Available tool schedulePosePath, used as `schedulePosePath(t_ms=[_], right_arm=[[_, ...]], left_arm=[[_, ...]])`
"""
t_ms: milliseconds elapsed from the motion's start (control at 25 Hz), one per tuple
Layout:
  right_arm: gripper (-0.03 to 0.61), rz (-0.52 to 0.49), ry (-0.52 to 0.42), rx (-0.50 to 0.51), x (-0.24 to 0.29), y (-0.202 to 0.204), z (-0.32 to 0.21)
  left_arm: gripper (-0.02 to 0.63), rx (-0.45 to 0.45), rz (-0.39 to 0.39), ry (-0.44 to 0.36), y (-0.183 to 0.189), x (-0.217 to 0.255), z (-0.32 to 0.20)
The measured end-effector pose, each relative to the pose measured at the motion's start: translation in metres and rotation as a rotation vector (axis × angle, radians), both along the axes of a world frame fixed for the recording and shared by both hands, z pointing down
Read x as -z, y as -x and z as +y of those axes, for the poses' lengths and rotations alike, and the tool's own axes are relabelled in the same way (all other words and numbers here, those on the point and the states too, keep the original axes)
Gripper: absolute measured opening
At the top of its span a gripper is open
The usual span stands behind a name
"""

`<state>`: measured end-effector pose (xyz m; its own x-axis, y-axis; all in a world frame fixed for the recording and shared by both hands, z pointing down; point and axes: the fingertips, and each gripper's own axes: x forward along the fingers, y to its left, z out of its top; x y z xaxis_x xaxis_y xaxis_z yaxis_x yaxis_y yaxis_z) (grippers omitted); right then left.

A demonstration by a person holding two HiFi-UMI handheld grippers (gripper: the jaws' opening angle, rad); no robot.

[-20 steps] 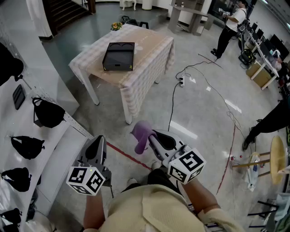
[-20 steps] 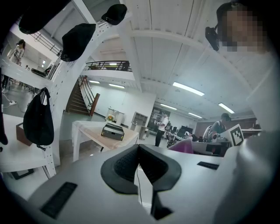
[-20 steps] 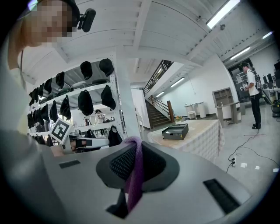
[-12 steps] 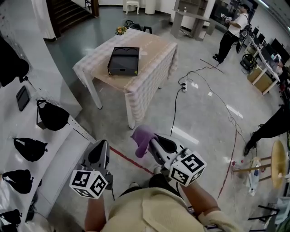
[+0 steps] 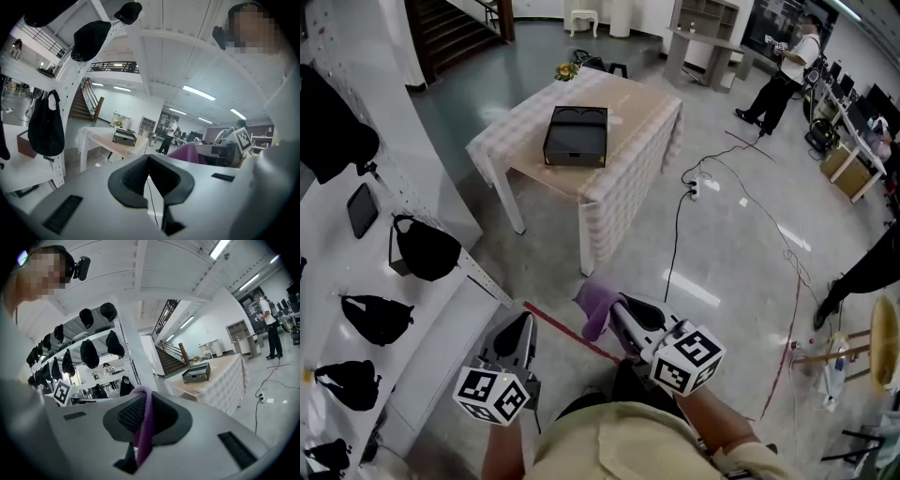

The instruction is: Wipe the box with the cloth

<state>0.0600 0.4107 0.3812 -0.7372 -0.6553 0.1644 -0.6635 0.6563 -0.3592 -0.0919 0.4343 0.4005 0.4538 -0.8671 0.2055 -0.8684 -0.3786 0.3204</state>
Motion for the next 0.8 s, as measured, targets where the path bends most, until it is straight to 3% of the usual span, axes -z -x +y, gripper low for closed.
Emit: schedulePosePath(t_ms=[240,440,800], right_arm=[[0.047,0.019,0.027,-0.002,-0.011,0.003,-0.027],[0.047,0.023,0.017,0.005,-0.016,-0.008,-0.073],[0.047,0.024,-0.009,0.044,-0.011,-0.031,-0.163]], left_arm=[[0.015,0.013,-0.037,-0.002,0.006,-0.008,-0.034],[0.015,0.032,0.023,-0.006,-0.003,-0.012,-0.080],[0.015,0.024,0.022,0.005,-0.031,-0.008,-0.171]])
